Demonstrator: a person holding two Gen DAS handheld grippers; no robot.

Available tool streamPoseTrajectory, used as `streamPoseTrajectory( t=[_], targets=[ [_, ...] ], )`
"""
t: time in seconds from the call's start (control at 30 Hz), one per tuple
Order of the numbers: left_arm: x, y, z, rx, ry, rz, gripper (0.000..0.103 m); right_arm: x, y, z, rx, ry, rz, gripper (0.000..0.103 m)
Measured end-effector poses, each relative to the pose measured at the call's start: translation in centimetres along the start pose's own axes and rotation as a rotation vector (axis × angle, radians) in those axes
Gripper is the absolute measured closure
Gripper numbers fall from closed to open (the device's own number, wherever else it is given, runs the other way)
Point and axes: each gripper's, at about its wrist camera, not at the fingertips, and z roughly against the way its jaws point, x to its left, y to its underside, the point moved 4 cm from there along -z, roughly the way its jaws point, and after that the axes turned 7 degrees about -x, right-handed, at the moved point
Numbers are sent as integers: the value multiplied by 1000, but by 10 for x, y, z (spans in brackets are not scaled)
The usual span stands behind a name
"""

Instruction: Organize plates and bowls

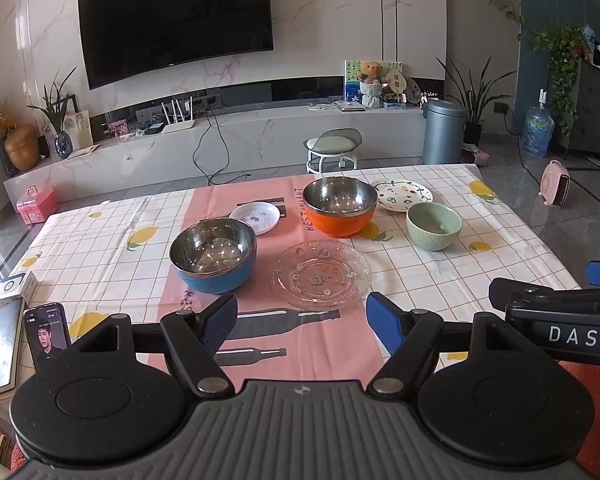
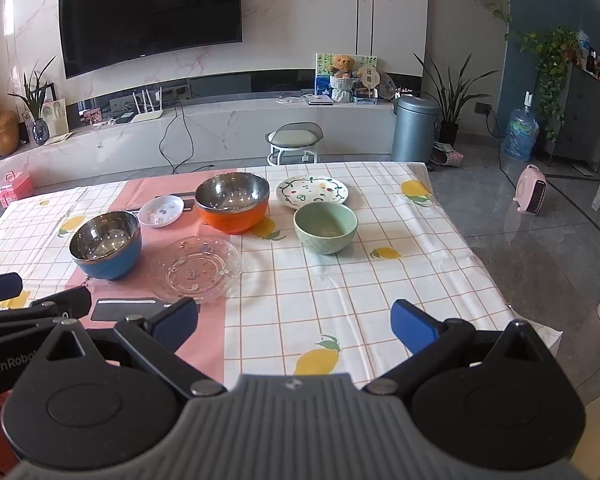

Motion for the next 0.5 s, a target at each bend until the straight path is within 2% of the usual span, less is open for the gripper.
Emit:
streamPoseTrajectory(
  t=[0.5],
  targets=[
    [-1, -1, 0, -1, -1, 0, 17, 0, 0, 0, 9, -1, -4, 3]
  ],
)
